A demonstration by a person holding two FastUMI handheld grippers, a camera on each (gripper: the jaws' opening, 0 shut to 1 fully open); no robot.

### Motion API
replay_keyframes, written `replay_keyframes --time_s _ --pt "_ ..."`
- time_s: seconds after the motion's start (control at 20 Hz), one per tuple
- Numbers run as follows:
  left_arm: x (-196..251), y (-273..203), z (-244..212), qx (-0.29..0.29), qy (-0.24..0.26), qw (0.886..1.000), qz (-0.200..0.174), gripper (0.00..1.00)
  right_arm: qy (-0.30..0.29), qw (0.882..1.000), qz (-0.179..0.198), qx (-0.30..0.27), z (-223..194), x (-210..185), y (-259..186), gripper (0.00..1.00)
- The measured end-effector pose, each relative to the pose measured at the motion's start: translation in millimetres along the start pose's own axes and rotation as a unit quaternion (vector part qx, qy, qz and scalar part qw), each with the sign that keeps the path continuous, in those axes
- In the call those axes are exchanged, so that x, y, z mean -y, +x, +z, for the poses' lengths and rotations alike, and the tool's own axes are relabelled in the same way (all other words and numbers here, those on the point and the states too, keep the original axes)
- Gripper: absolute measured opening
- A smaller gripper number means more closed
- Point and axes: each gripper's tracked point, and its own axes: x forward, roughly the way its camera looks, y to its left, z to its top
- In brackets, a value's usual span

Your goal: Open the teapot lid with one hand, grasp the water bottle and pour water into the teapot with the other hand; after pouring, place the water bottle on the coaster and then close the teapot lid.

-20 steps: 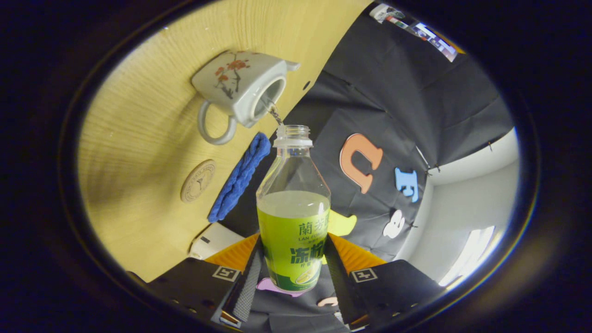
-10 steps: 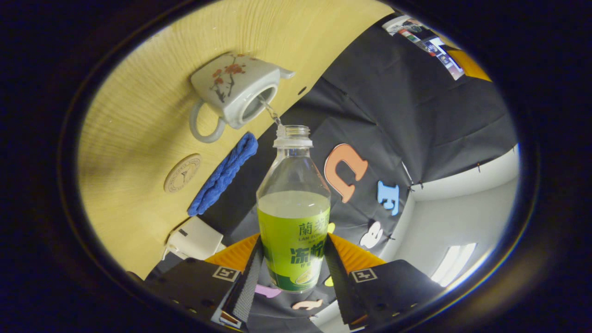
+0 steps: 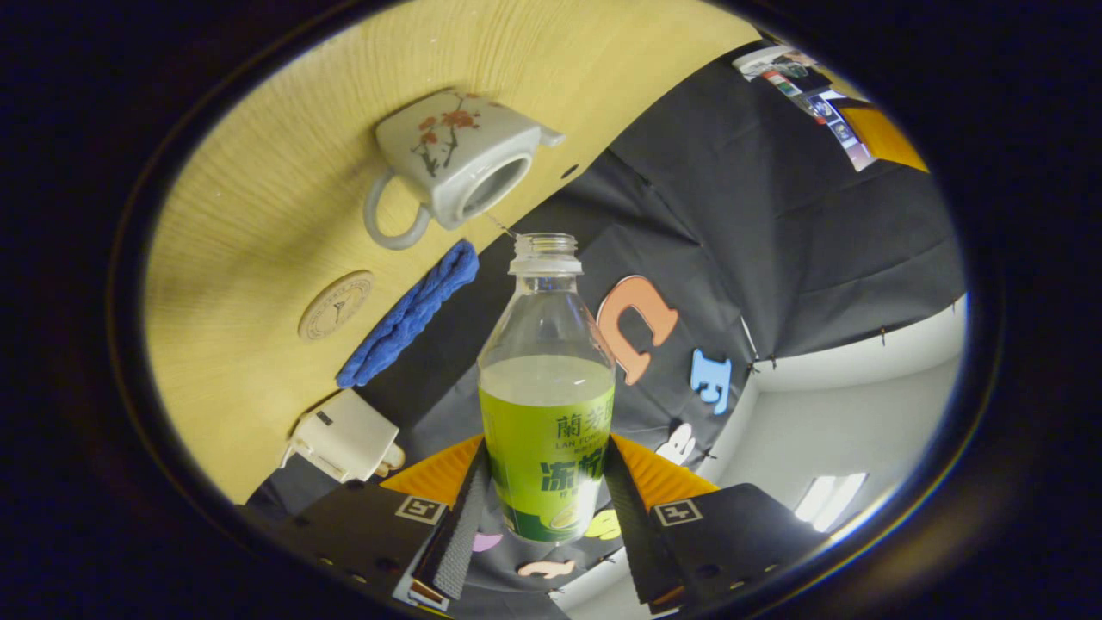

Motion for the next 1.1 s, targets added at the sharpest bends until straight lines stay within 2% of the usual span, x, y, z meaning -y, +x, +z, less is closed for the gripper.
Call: replay_keyframes --time_s 0.4,0.45,0.55,0.7,0.8,0.95,1.05,1.1 --pt "-10 -1 -2 -0.007 0.001 1.0 0.009 0.05 -0.003 1.0 -0.007 0.016 16 5 1 0.72" --pt "-12 -2 0 -0.005 0.003 1.0 0.012 0.05 0.012 1.0 -0.002 0.016 15 3 2 0.72" --pt "-15 -3 4 -0.002 0.008 1.0 0.017 0.05 0.075 0.997 0.034 0.008 14 -9 -2 0.72" --pt "-19 -6 9 -0.002 0.028 0.999 0.024 0.05 0.171 0.984 0.058 -0.001 12 -17 -4 0.75" --pt "-22 -10 14 0.0 0.033 0.999 0.033 0.05 0.253 0.964 0.077 -0.008 11 -25 -9 0.75" --pt "-17 -15 21 0.007 0.033 0.999 0.028 0.05 0.374 0.922 0.1 -0.02 7 -41 -10 0.72" --pt "-23 -15 22 0.004 0.031 0.999 0.038 0.05 0.462 0.879 0.113 -0.035 5 -56 -10 0.75" --pt "-25 -15 21 0.001 0.026 0.999 0.042 0.05 0.509 0.851 0.118 -0.043 2 -62 -12 0.72"
